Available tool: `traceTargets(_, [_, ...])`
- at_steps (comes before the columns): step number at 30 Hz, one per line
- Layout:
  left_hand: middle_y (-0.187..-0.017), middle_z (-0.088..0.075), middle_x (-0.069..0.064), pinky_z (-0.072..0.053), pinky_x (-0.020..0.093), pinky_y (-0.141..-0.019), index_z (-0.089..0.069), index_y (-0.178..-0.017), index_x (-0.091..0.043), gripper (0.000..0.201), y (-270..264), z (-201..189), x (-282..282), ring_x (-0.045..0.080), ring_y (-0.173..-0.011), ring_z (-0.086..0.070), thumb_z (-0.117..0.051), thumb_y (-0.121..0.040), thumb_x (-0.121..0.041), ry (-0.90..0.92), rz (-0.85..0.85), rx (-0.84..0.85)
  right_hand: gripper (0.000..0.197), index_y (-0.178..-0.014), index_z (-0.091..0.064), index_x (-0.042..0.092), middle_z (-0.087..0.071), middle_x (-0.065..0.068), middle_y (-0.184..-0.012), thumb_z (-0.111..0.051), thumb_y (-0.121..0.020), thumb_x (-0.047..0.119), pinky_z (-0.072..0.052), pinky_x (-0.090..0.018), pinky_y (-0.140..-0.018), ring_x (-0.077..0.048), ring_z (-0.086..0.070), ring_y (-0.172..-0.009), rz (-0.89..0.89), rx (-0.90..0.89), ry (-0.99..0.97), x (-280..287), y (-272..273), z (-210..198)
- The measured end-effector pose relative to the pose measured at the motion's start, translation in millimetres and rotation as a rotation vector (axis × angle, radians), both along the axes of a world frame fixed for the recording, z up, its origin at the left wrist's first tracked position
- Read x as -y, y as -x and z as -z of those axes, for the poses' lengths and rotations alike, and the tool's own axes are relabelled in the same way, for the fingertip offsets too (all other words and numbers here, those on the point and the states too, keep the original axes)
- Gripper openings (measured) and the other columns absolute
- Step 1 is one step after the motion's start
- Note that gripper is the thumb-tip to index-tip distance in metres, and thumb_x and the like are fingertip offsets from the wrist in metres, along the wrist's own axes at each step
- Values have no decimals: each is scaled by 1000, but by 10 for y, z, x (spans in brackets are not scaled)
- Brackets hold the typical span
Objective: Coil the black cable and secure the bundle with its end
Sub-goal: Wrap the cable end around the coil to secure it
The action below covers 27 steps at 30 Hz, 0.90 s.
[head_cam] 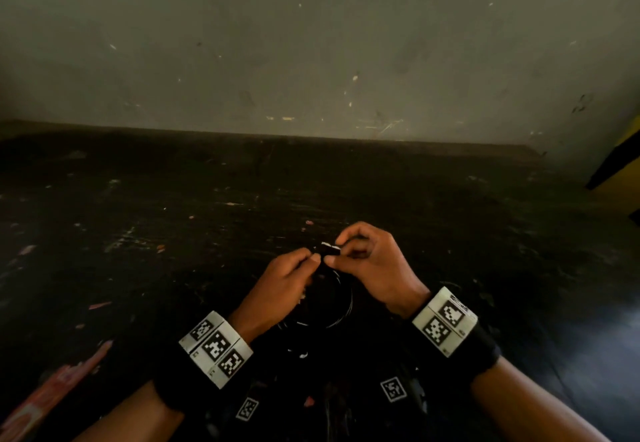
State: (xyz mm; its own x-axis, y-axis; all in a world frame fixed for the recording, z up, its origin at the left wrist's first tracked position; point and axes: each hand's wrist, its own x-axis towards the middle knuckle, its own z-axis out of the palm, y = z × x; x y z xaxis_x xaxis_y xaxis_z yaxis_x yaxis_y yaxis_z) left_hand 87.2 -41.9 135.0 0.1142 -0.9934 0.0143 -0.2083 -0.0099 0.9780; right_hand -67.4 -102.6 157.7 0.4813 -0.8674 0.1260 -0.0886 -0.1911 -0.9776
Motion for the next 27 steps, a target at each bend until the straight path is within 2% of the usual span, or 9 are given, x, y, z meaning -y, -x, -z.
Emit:
traceTargets(4, [-51, -54, -15, -36, 25, -57, -59, -67, -19, 33, -9, 78, 4, -1, -51, -47, -46, -97, -23, 38, 74, 164, 30, -102, -64, 20, -69, 5, -66, -74, -77, 7, -50, -17, -63, -3, -66, -66, -45, -56, -154, -1, 54, 104])
traceTargets(7, [-55, -53, -10, -39, 24, -51, -61, -71, -21, 28, 16, 120, -20, 4, -51, -50, -49, -95, -29, -47, 130, 93, 17, -95, -71, 12, -73, 2, -76, -70, -80, 4, -53, -16, -66, -7, -69, -75, -27, -77, -227, 25, 119, 180])
traceTargets(10, [-85, -70, 7, -54, 30, -75, -69, -96, -15, 22, -30, 153, -27, 16, -78, -67, -54, -93, -30, -179, 39, -75, 11, -88, -72, 12, -73, -1, -83, -70, -79, 5, -54, -21, -69, -14, -69, -81, 108, -47, -318, 96, 190, 269])
traceTargets(13, [-106, -71, 16, -53, 45, -92, -66, -109, -11, 32, -187, 297, -29, 28, -99, -68, -58, -89, -34, -395, -99, -346, 11, -91, -68, 7, -70, -7, -84, -67, -82, 1, -53, -23, -64, -14, -68, -76, 229, 66, -458, 184, 285, 388])
traceTargets(15, [-108, -69, 17, -55, 46, -87, -64, -108, -9, 29, -230, 420, -58, 32, -94, -70, -62, -87, -28, -496, -116, -542, 13, -95, -65, 3, -68, -10, -88, -64, -83, -1, -55, -24, -62, -16, -68, -77, 287, 115, -536, 224, 332, 505])
traceTargets(18, [-100, -66, 20, -59, 30, -68, -62, -105, 0, 18, -197, 612, -39, 23, -72, -74, -58, -88, -6, -452, -201, -616, 10, -88, -63, 4, -66, -11, -87, -63, -83, -4, -56, -24, -58, -18, -67, -75, 338, 106, -588, 245, 341, 718])
traceTargets(22, [-94, -66, 13, -59, 19, -61, -61, -110, 2, 23, -214, 826, 88, 15, -66, -71, -55, -89, 5, -434, -251, -393, 10, -87, -61, 6, -65, -11, -85, -65, -82, -2, -57, -31, -69, -20, -66, -73, 344, -57, -628, 319, 307, 1013])
traceTargets(25, [-93, -65, 17, -56, 15, -52, -61, -109, 3, 23, -280, 1021, 167, 11, -55, -69, -56, -87, 7, -436, -287, -203, 12, -90, -67, 9, -67, -6, -86, -72, -79, 10, -53, -28, -76, -17, -64, -81, 308, -438, -459, 366, 305, 1235])
traceTargets(27, [-94, -62, 21, -54, 14, -48, -60, -105, 4, 21, -312, 1157, 189, 18, -57, -67, -60, -85, 9, -446, -323, -110, 16, -91, -70, 7, -67, -3, -86, -74, -77, 13, -48, -22, -73, -14, -62, -83, 291, -554, -361, 373, 271, 1369])
